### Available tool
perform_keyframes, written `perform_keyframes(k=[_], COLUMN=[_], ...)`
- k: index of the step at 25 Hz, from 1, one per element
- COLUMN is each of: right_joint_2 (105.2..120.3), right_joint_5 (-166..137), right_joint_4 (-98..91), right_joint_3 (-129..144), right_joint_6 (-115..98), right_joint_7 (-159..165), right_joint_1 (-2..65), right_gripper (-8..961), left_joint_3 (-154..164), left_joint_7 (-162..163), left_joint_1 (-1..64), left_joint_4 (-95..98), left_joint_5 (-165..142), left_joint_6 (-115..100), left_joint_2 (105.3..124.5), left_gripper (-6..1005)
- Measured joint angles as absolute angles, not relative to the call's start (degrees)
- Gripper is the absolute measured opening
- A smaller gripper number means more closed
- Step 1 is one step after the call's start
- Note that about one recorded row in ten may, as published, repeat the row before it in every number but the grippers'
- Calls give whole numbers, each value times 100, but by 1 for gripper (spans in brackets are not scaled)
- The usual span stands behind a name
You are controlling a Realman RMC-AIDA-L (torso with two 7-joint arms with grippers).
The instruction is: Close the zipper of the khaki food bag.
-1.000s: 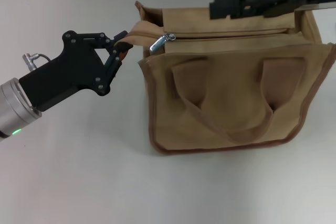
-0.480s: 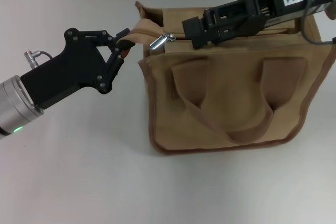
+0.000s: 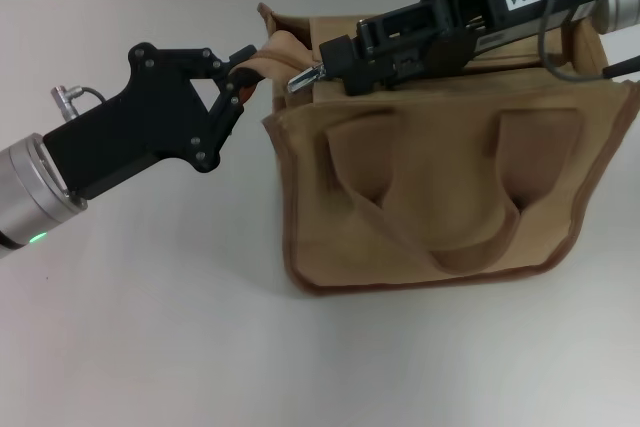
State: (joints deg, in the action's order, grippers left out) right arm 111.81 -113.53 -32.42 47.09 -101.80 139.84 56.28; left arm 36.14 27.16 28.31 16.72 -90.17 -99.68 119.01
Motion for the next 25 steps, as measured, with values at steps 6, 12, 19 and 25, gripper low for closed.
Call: perform_keyframes(k=[6, 12, 19, 25], right_joint_2=[11242, 11298, 11313, 11312], right_joint_5=[-11438, -11458, -11461, -11448], right_joint_4=[-3241, -3242, -3244, -3267], right_joint_3=[4711, 4808, 4860, 4835], right_joint_6=[-10139, -10079, -10019, -9986], right_joint_7=[14084, 14183, 14217, 14227], right_joint_1=[5716, 5775, 5795, 5735], right_gripper=[751, 751, 751, 751], left_joint_3=[3633, 3619, 3629, 3622], left_joint_7=[2715, 2728, 2779, 2970], left_joint_1=[2939, 3007, 3117, 3224], left_joint_4=[1688, 1688, 1688, 1759], left_joint_5=[-9009, -9008, -9008, -9011], left_joint_6=[-10051, -10153, -10200, -10307], left_joint_2=[11901, 11900, 11900, 11900], left_gripper=[37, 38, 40, 41])
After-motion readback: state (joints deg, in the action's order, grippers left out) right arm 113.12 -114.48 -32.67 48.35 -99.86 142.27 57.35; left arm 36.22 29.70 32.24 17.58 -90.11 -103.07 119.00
